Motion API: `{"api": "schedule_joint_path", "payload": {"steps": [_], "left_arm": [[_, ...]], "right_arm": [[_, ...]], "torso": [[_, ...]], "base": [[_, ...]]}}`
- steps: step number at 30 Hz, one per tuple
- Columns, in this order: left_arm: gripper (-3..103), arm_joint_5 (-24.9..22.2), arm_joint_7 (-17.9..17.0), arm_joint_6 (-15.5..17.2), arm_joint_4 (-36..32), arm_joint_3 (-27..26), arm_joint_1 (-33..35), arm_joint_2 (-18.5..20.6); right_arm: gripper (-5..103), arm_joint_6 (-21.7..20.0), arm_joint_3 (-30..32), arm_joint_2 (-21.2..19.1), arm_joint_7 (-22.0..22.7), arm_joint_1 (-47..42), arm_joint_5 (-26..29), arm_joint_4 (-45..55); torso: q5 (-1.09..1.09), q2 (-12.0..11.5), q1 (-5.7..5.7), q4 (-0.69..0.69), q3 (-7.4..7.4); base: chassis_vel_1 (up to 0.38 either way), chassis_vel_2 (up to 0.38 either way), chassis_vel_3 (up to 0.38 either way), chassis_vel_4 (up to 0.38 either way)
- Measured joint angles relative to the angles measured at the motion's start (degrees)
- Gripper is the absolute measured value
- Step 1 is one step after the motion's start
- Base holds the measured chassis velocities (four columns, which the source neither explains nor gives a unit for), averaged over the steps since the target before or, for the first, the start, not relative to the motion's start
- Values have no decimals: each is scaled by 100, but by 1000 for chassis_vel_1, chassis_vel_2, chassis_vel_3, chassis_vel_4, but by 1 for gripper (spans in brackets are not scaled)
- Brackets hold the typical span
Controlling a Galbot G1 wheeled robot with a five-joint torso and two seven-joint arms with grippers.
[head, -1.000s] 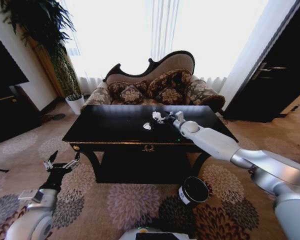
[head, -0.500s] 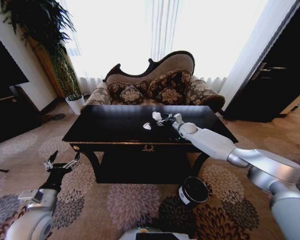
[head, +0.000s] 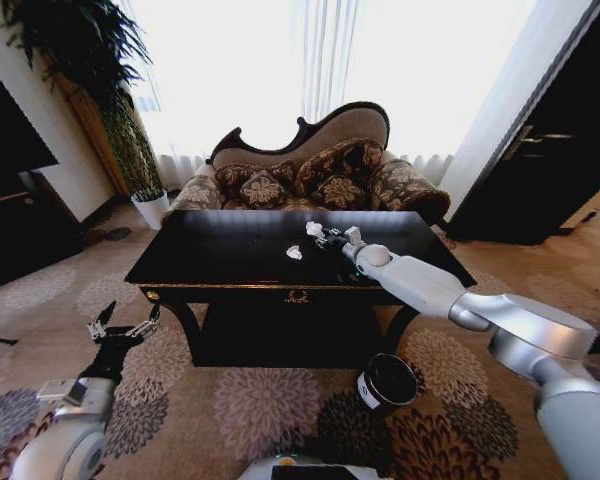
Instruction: Move to the front of the table and place the trash on the table into the trash bin.
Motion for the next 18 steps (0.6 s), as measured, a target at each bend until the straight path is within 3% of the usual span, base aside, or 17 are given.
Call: {"api": "schedule_joint_path", "payload": {"steps": [1, 4, 6, 9, 18], "left_arm": [[100, 0, 0, 0, 0, 0, 0, 0], [100, 0, 0, 0, 0, 0, 0, 0], [100, 0, 0, 0, 0, 0, 0, 0], [100, 0, 0, 0, 0, 0, 0, 0], [100, 0, 0, 0, 0, 0, 0, 0]], "right_arm": [[34, 0, 0, 0, 0, 0, 0, 0], [17, 2, 35, -32, 17, -39, 0, 57], [17, 2, 48, -42, 22, -53, 0, 77], [3, 2, 108, -84, 41, -122, 3, 169], [0, -63, 337, -228, 159, -255, 65, 506]], "torso": [[0, 0, 0, 0, 0], [0, 0, 0, 0, 1], [0, 0, 1, 0, 1], [0, 0, 0, -1, 1], [1, 0, 1, 0, 1]], "base": [[0, 0, 0, 0], [0, 0, 0, 0], [0, 0, 0, 0], [0, 0, 0, 0], [0, 0, 0, 0]]}}
